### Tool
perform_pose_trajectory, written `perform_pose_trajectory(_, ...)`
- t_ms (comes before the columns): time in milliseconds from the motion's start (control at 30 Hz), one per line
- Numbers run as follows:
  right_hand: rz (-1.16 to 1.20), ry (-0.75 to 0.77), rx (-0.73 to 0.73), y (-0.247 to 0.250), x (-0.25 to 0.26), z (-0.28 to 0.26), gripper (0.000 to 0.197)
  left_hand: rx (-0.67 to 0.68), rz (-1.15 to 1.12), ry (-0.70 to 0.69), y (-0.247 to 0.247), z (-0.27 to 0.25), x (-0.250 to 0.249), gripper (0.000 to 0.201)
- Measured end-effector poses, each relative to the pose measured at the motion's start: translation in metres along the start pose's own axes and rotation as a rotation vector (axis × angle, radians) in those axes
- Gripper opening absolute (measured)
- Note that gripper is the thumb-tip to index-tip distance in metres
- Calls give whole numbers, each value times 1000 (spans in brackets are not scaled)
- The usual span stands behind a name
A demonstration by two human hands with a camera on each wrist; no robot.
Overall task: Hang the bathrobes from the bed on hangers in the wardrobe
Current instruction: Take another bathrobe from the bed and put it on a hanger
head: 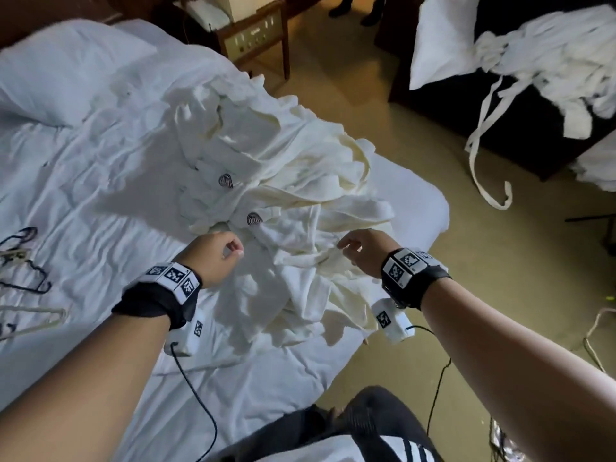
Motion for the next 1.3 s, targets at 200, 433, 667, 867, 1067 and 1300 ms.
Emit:
perform_pose_trajectory(200,-9,19,-27,42,-11,78,22,5,11,6,7,83,-18,1)
perform_pose_trajectory(433,-46,67,104,70,-37,181,20,-31,38,77,3,179,-32,38)
perform_pose_trajectory(667,-61,194,256,61,-47,263,19,-17,174,347,-18,270,-25,84)
perform_pose_trajectory(867,-137,351,121,63,-24,295,51,-35,172,413,-24,261,-31,37)
perform_pose_trajectory(1067,-405,559,6,55,30,284,106,-7,47,363,3,164,-39,16)
perform_pose_trajectory(1300,-704,657,376,-4,75,214,43,-251,-249,518,-25,13,-35,53)
Point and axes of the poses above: each hand's wrist, its own z-axis towards the middle knuckle, its own y-axis out of the back of the hand, x = y × z, the point moved 1 cm from there along z, towards the middle knuckle, and after that the axes turned 2 degrees about -y, right-handed, at the moved point
